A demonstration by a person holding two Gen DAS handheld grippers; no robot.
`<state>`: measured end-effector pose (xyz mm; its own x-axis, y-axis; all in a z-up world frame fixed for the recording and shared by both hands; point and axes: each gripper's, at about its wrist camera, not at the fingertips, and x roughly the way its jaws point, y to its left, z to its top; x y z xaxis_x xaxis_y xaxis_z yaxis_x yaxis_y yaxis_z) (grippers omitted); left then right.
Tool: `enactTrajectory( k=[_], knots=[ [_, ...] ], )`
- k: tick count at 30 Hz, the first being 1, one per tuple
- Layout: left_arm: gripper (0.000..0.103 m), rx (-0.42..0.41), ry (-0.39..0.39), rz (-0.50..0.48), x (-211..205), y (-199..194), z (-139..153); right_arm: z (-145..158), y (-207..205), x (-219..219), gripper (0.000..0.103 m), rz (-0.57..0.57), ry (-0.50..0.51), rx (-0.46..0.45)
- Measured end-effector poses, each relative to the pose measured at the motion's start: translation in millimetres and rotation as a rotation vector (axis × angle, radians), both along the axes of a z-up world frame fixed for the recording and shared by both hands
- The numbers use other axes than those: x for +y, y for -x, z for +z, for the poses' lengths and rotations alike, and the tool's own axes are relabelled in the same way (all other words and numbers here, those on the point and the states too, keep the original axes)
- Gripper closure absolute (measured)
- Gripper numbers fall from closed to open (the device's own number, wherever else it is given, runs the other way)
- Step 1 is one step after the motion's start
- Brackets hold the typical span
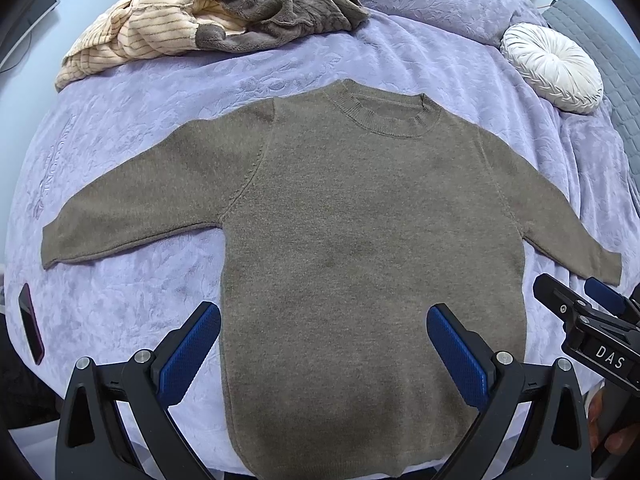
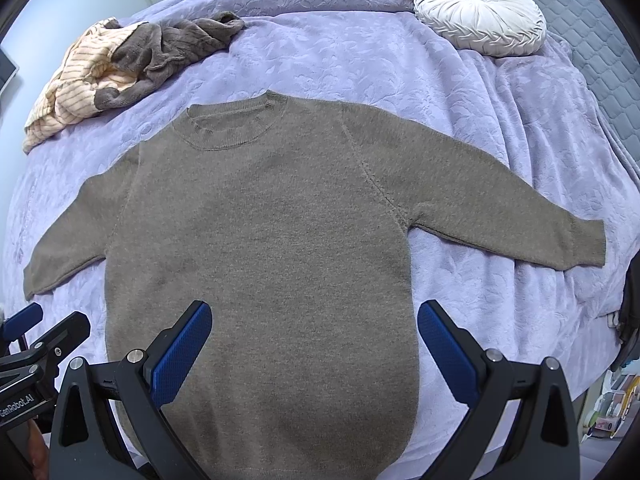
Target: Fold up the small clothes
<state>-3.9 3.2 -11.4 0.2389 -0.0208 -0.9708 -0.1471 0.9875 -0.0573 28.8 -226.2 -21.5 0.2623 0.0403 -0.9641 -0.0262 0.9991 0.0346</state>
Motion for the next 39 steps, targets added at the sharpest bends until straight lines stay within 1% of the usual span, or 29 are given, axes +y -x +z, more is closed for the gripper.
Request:
enactTrajectory(
  k=[13,20,30,35,39],
  knots=[
    [0.0,0.032,0.002,-0.012,-12,-4,-12,-7,-4,-1,0.001,0.016,0.009,0.015],
    [0.0,0.027,-0.006,0.004,-23,-5,-9,-10,-8,-6,0.001,0.037,-0.006,0.027],
    [0.0,0.023,-0.023,0.092,-37,0,-5,-16,-18,-18,0.001,0.106,-0.04,0.042],
    [0.0,0.021,0.005,0.15,-35,4,-9,-22,-23,-25,0.001,0.137,-0.064,0.057],
    [0.0,0.01,0.028,0.185,-24,6,-13,-27,-26,-27,0.001,0.156,-0.067,0.075]
  ],
)
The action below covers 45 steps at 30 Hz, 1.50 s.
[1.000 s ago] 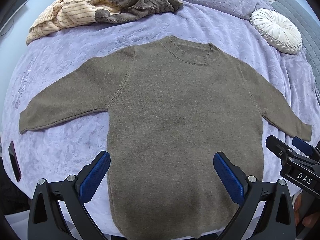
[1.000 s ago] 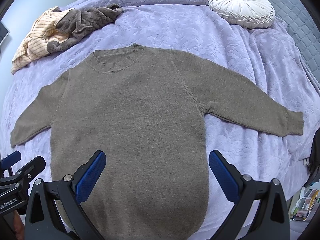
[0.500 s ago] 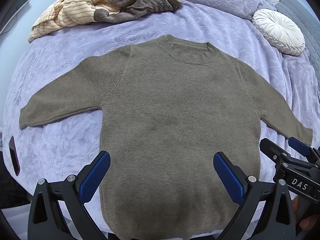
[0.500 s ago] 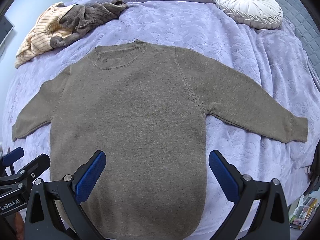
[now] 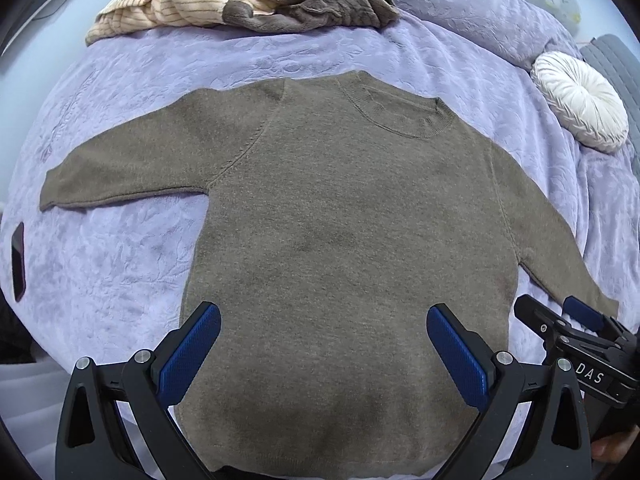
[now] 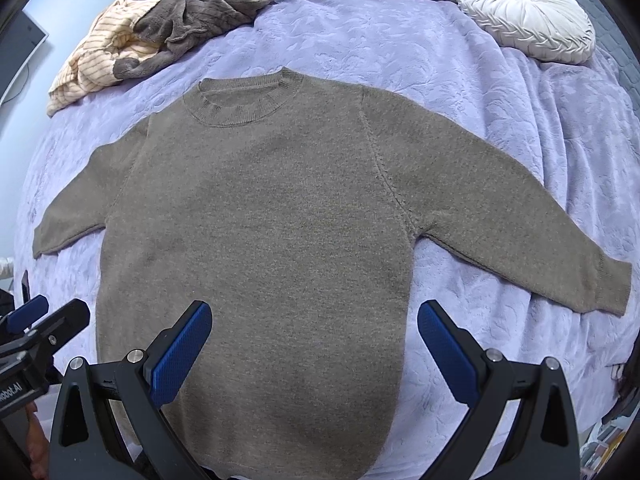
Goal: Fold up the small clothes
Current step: 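Grasp the sweater sleeve cuff with the left gripper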
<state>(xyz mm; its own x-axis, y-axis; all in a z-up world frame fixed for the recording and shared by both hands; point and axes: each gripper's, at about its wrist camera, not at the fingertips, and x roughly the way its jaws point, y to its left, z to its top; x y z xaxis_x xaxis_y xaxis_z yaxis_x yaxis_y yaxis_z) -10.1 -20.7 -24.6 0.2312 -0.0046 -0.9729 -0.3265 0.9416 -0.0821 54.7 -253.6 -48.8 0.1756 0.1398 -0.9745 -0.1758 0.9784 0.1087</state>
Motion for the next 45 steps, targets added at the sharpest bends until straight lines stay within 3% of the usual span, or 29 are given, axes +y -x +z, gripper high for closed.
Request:
enactTrajectory(
  k=[8,14,19,25,27,30,33,34,36,38,41,45],
  knots=[
    [0.0,0.003,0.08,0.066,47,-3,-33,-13,-3,7,0.0,0.012,0.009,0.033],
    [0.0,-0.025,0.146,0.133,115,-4,-62,-22,3,34,0.0,0.008,-0.119,0.043],
    [0.0,-0.098,0.187,0.269,206,4,-86,-30,21,83,0.0,0.041,-0.225,0.052],
    [0.0,-0.176,0.276,0.488,318,29,-130,-45,31,144,0.0,0.076,-0.245,0.097],
    [0.0,-0.215,0.339,0.564,350,36,-145,-51,31,164,0.0,0.084,-0.248,0.116],
    [0.0,-0.293,0.427,0.639,378,42,-156,-60,33,184,0.0,0.099,-0.251,0.134],
    [0.002,-0.365,0.434,0.66,391,40,-157,-67,33,203,0.0,0.121,-0.247,0.15],
    [0.009,-0.387,0.423,0.669,394,39,-155,-69,33,206,0.0,0.127,-0.245,0.156],
    [0.038,-0.41,0.423,0.677,398,41,-156,-70,33,213,0.0,0.142,-0.239,0.165],
    [0.09,-0.452,0.457,0.67,405,43,-157,-71,33,220,0.0,0.154,-0.236,0.17],
    [0.093,-0.509,0.469,0.632,406,46,-149,-71,34,223,0.0,0.165,-0.243,0.174],
    [0.093,-0.6,0.413,0.478,389,31,-107,-68,35,222,0.0,0.171,-0.266,0.178]
  ],
)
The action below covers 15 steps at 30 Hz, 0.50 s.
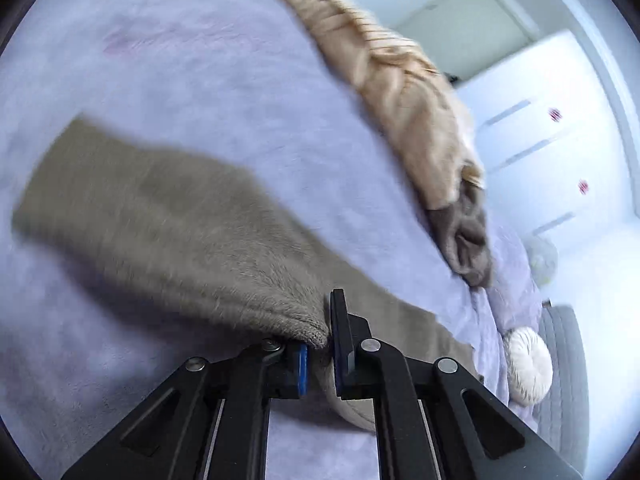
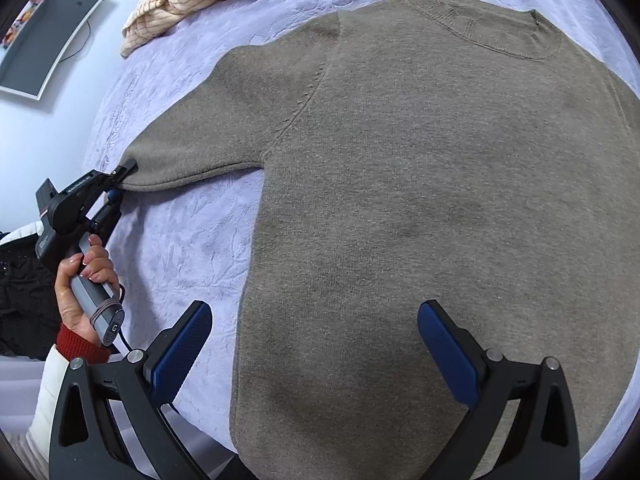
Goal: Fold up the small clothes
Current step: 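Grasp the sweater sleeve cuff with the left gripper, then fold the held sleeve across the sweater back with the left gripper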
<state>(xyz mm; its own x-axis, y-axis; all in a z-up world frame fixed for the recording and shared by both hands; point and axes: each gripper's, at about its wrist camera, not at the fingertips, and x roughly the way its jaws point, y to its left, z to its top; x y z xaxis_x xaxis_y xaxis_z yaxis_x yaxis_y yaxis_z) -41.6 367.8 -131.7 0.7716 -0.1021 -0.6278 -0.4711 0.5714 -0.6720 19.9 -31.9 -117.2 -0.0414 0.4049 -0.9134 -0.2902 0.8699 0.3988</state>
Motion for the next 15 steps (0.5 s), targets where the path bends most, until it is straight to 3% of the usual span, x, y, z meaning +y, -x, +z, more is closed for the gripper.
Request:
enactTrajectory(
  k=[5,8,15],
  knots=[
    [0.093,-0.099,-0.114,-0.186,-54,-35,54,9,-1,-13,0.0,-0.033,-0.042,-0.028],
    [0.093,-0.153,-0.111,-0.302,-100,-64,76,15,-4,-30,0.0,-0.069,-0.058,-0.047],
    [0.093,-0.138,-0.157,-0.61,-244,-134,84,20,-10,-94,0.0,-0.22,-0.077,-0.061]
  ],
)
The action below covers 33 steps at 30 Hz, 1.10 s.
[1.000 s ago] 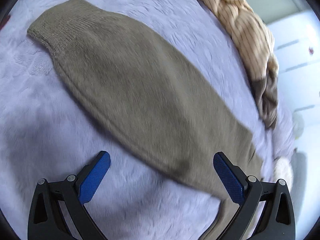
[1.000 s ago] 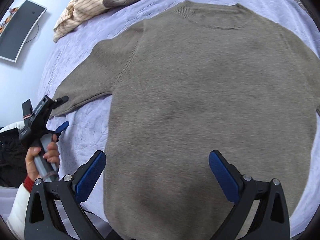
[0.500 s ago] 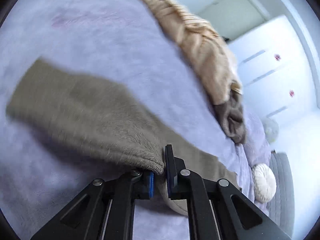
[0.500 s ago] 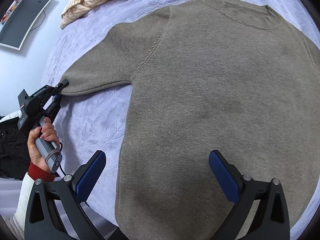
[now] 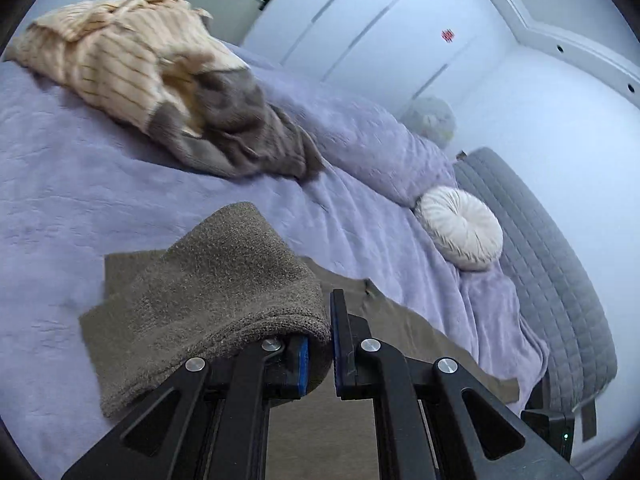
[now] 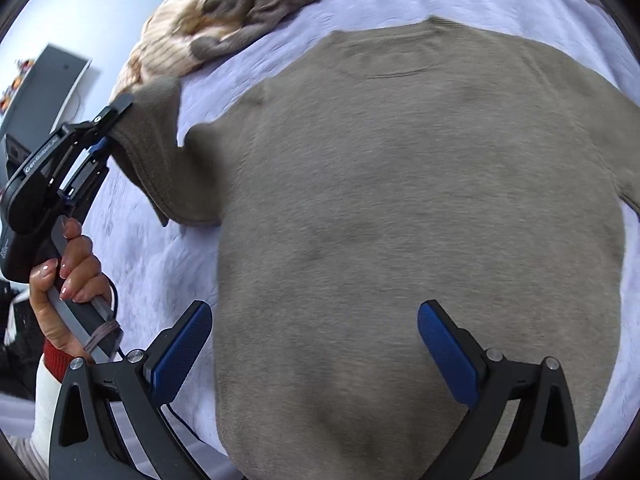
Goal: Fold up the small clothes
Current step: 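Fold the held sleeve across the sweater back with the left gripper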
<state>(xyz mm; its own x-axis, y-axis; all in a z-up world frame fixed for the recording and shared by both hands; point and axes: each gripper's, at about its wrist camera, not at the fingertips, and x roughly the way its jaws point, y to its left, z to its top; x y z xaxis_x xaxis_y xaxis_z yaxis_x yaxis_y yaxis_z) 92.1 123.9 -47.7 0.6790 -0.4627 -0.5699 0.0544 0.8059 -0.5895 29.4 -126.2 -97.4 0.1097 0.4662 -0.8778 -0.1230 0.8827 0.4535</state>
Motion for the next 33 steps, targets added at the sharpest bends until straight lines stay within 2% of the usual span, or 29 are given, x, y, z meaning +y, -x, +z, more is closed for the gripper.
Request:
enactTrajectory(
  k=[5,9,10,11,13,16,18,20,22,24,25,27,30,33],
  knots=[
    [0.093,0.086,-0.1,-0.172,-96,-25,-31,-9,0,-53,0.0,-0.115,0.012,0.012],
    [0.092,0.176,-0.208,-0.202,-137,-24,-64,-20,-3,-92,0.0,-0.188,0.042,0.034],
    [0.081,0.199,-0.232,-0.198,-142,-25,-71,-22,-4,-99,0.0,-0.201,0.048,0.04],
    [0.056,0.217,-0.247,-0.191,-142,-23,-77,-24,-5,-105,0.0,-0.211,0.052,0.046],
    [0.03,0.214,-0.282,-0.141,-134,-12,-80,-29,-7,-115,0.0,-0.23,0.062,0.056],
    [0.03,0.211,-0.302,-0.159,-121,6,-68,-31,-13,-125,0.0,-0.244,0.087,0.051],
    [0.03,0.199,-0.314,-0.136,-103,22,-57,-26,-16,-125,0.0,-0.233,0.117,0.024],
    [0.03,0.188,-0.335,-0.076,-73,36,-48,-17,-26,-115,0.0,-0.193,0.157,-0.026],
    [0.03,0.208,-0.372,0.012,-39,46,-46,-4,-39,-92,0.0,-0.096,0.211,-0.114],
    [0.03,0.268,-0.401,0.105,-3,52,-58,5,-50,-65,0.0,0.008,0.251,-0.193],
    [0.03,0.323,-0.398,0.148,16,54,-68,9,-56,-43,0.0,0.086,0.289,-0.245],
    [0.03,0.389,-0.353,0.196,41,57,-85,11,-65,-4,0.001,0.213,0.36,-0.333],
    [0.03,0.441,-0.31,0.223,58,58,-107,3,-69,56,0.001,0.419,0.458,-0.48],
    [0.03,0.44,-0.331,0.216,56,57,-118,-21,-70,105,0.008,0.59,0.598,-0.584]
  ],
)
